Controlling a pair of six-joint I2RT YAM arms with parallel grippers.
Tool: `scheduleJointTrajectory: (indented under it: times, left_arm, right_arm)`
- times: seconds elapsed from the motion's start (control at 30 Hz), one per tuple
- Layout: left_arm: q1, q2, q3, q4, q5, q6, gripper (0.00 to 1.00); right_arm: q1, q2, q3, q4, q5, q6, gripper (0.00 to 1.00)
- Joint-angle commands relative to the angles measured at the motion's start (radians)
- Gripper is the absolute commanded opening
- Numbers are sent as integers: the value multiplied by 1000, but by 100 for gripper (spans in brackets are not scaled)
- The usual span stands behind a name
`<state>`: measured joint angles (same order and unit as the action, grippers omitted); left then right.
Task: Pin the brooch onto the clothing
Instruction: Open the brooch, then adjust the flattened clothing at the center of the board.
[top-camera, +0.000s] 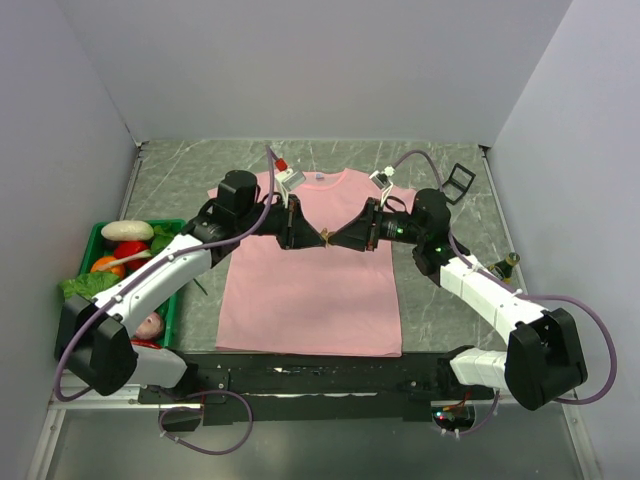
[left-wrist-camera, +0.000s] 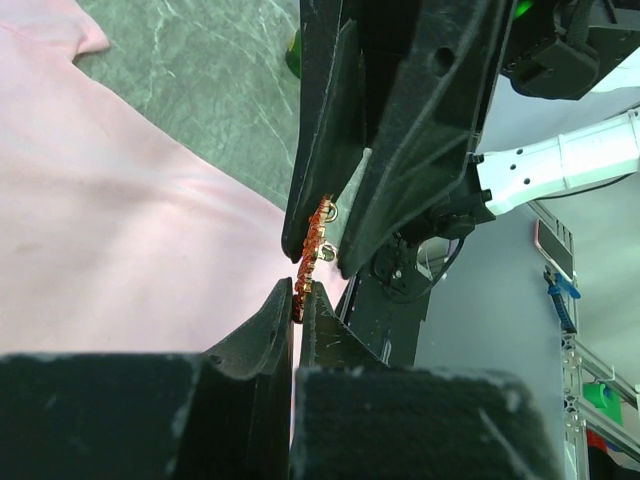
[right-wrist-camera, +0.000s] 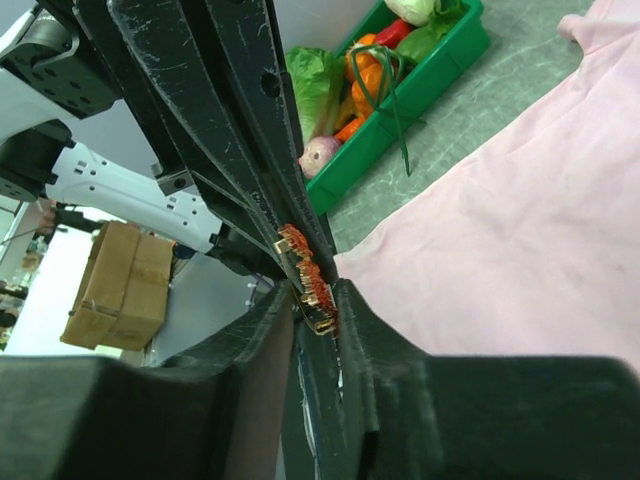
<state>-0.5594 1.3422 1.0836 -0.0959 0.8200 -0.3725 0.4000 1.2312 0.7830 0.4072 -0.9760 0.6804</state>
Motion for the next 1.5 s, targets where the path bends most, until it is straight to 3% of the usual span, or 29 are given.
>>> scheduleJointTrajectory:
  times: [0.0,0.4,0.63,0.87,0.93,1.0,1.17,1.3,1.47]
  left_arm:
    - [7,23,35,18,-19,-3,1]
    - [24,28,35,12,-30,-2,1]
    - [49,6,26,16,-79,-2,1]
    - [69,-11,21,15,-111,0,1]
    - [72,-12,22,12,-122,0,1]
    - [72,-15,21,7,-148,6,1]
    - [72,-35,22,-16,-217,30,1]
    - [72,-51,21,-27,-269,46,1]
    - [72,-63,24,-39,-311,60,1]
  right_arm:
    - [37,-27,45,28,-53,-5,35]
    - [36,-64,52,2,-44,-22,55]
    - [-24,-104,10,110,-76,57,66]
    - [-85,-177,-1,27,-58,18,68]
    - [-90,-197,8,-19,-14,-27,68]
    - [-87,-226,57,-210,96,-140,68]
    - [-63,-262,108,-453,282,-237,68]
    - [-14,-230,145,-585,457,-281,68]
    - [3,-171,171,-630,600,-266,67]
